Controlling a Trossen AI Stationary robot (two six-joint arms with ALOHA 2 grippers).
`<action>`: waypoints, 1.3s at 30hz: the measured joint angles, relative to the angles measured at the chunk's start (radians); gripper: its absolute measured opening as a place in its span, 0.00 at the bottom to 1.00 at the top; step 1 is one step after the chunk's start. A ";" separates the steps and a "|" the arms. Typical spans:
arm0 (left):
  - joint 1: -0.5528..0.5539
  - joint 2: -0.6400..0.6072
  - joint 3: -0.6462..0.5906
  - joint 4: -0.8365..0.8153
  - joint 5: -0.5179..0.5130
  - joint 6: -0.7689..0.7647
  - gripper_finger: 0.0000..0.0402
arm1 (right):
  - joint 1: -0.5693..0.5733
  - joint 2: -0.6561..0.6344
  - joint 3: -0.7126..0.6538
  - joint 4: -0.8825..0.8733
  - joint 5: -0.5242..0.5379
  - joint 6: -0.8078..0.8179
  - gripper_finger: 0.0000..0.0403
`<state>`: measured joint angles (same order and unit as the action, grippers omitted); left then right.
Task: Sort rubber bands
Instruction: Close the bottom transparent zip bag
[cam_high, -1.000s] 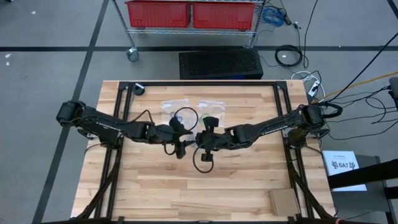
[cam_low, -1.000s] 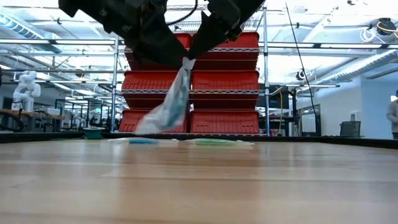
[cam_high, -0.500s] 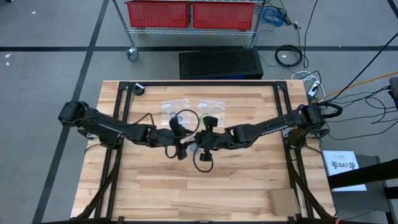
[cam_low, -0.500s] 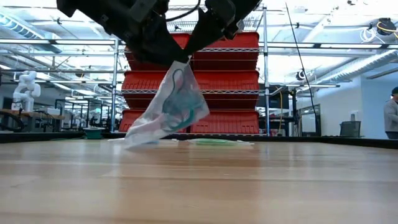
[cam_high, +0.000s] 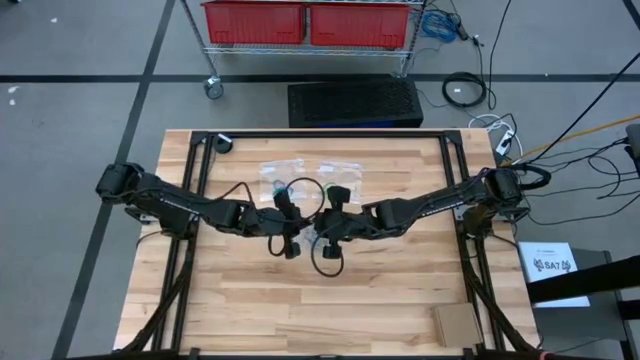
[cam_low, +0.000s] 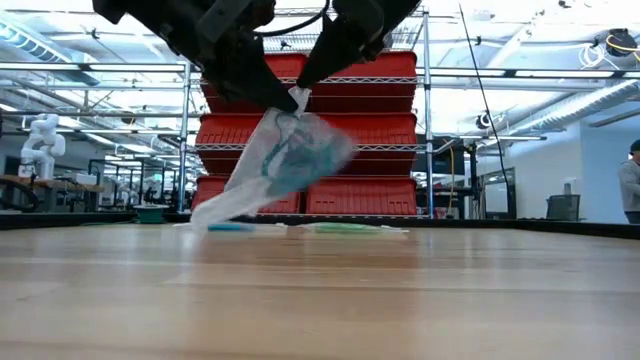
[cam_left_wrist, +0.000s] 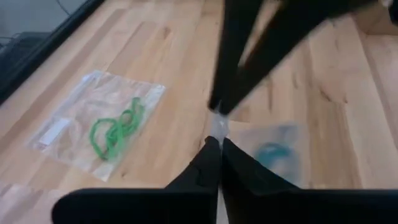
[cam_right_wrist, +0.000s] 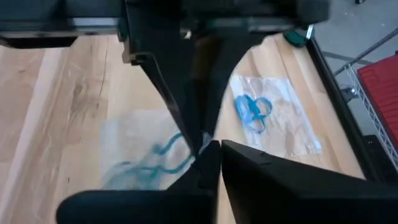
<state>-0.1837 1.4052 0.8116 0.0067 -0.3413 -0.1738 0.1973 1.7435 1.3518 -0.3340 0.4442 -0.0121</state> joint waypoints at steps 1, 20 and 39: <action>-0.002 0.000 0.000 -0.001 0.003 0.001 0.02 | 0.002 -0.012 0.000 -0.004 0.000 -0.007 0.04; -0.037 -0.175 0.000 -0.051 0.051 0.085 0.01 | 0.006 -0.346 -0.422 -0.154 -0.282 0.193 0.15; -0.046 -0.206 -0.108 0.305 0.256 0.136 0.00 | -0.021 -0.094 -0.616 1.172 -0.288 0.045 0.33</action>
<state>-0.2298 1.1991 0.7035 0.3114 -0.0853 -0.0382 0.1761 1.6493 0.7362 0.8377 0.1559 0.0333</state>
